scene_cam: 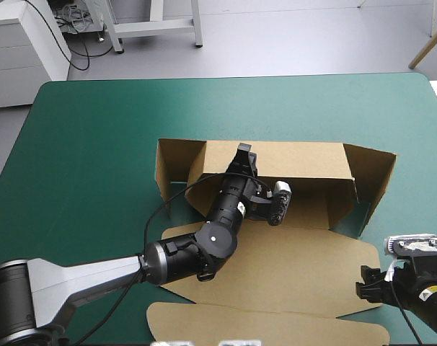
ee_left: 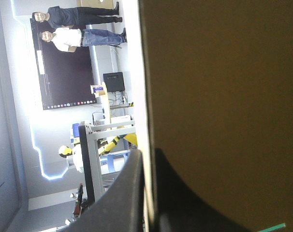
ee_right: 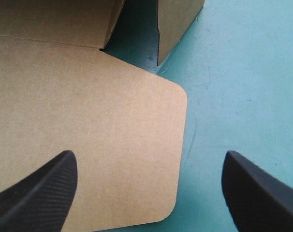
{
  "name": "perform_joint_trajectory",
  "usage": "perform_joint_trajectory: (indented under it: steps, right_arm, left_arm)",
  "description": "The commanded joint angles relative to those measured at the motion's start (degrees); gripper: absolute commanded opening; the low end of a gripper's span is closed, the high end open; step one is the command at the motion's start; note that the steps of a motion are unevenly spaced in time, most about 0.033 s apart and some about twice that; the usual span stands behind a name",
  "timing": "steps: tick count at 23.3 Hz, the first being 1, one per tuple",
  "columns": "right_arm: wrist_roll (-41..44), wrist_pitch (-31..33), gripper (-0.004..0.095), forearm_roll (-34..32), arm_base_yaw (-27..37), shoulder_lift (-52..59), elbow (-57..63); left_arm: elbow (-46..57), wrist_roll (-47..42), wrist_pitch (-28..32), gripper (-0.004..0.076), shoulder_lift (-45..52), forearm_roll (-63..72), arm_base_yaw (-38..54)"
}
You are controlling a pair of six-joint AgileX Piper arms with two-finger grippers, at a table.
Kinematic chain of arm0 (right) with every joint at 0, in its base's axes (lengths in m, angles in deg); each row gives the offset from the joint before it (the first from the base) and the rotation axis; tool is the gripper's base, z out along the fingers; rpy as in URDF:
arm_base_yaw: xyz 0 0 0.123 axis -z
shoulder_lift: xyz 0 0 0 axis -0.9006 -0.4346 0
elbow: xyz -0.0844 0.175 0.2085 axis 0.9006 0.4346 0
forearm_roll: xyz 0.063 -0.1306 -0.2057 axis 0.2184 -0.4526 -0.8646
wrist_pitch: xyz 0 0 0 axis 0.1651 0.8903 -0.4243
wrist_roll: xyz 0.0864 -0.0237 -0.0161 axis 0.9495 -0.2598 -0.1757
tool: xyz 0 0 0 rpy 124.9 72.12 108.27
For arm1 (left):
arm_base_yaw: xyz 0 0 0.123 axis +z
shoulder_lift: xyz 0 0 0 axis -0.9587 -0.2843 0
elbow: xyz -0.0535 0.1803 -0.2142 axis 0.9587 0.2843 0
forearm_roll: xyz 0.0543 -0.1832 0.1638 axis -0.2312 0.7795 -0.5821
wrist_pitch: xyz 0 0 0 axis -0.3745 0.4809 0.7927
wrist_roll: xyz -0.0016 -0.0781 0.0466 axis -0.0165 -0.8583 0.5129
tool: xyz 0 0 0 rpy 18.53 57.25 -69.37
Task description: Fold the box
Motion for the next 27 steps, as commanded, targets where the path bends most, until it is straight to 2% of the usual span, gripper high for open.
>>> perform_joint_trajectory:
  steps: [1, 4, 10, 13, 17, 27]
  right_arm:
    - [0.0, -2.6, 0.0786, 0.0, 0.0, -0.3, -1.4]
    - [0.0, -2.6, 0.0777, 0.5, 0.0, -0.3, -1.4]
    - [3.0, -3.9, 0.0699, 3.4, 0.0, -0.3, -1.4]
    - [6.1, -3.7, 0.0634, 3.6, 0.0, -0.6, -4.8]
    - [7.1, -2.6, 0.063, 3.1, 0.0, -3.7, -10.8]
    - [7.9, -1.9, 0.0624, 2.0, 0.0, -32.0, -42.5]
  left_arm:
    - [-0.9, -0.9, 0.3, -0.001, 1.9, -1.1, -0.6]
    - [-0.9, -1.0, 0.2, -0.001, 1.9, -1.3, -0.6]
    - [-0.9, -5.4, -1.6, -0.001, 1.9, -3.0, -0.6]
    - [-0.9, -5.6, -3.9, -0.001, 1.9, -4.7, -0.6]
    - [-0.9, -5.7, -3.7, -0.001, 1.9, -4.7, -0.6]
    - [-0.9, -12.9, -3.8, -0.001, 1.9, -4.7, -0.6]
